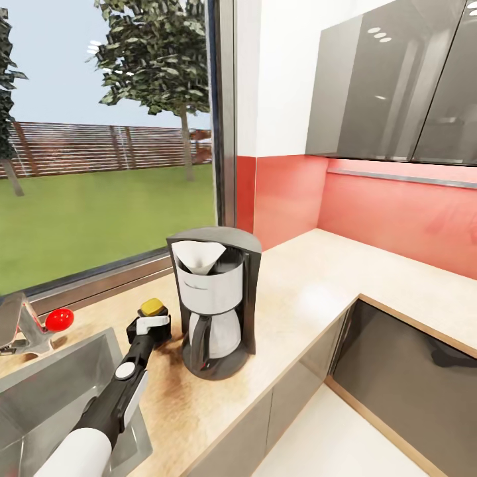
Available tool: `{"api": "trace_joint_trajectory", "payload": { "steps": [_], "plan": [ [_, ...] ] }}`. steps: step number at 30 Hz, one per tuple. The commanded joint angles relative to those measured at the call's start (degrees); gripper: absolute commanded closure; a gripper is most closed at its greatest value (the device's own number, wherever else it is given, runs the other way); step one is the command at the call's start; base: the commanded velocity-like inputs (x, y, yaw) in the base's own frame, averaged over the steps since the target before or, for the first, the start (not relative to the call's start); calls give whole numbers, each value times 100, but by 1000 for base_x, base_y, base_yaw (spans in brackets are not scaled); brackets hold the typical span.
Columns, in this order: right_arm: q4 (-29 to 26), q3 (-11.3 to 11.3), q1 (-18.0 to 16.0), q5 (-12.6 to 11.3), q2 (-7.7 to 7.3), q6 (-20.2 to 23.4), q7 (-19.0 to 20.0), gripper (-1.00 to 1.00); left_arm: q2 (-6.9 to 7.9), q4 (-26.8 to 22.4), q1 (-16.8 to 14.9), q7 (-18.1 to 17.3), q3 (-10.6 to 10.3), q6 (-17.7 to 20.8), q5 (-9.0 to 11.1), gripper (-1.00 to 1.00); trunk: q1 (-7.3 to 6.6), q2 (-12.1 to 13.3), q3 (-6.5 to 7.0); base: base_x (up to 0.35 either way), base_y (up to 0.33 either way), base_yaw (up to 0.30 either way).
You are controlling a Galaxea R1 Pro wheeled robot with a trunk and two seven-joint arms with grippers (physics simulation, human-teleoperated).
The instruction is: Set up a coffee station on the kitchen countertop: keep the coffee maker on the countertop, move the bottle of coffee from the kitchen shelf to the counter next to the coffee maker, place a paper coffee filter on top of the coffee maker, put the saucer next to the coffee maker with the coffee cup on the saucer, and place the electric kettle next to the coffee maker.
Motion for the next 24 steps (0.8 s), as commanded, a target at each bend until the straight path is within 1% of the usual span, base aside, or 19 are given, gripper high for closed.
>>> {"api": "trace_joint_trajectory", "payload": {
  "steps": [1, 12, 17, 24],
  "plan": [
    [-5, 49, -3, -52, -2, -12, -7, -100, 2, 3, -5, 26, -2, -16, -34, -100, 3, -13, -13, 0, 0, 0],
    [4, 49, -3, -46, -28, -13, -16, -100, 3, 3, -5, 30, -2, -16, -34, -100, 3, -13, -13, 0, 0, 0],
    [4, 49, -3, -46, -29, -13, -19, -100, 3, 2, -5, 35, -2, -16, -34, -100, 3, -13, -13, -190, 0, 0],
    [13, 49, -3, -46, -29, -13, -22, -100, 3, 1, -5, 34, -2, -16, -34, -100, 3, -13, -13, -31, 0, 0]
  ]
}}
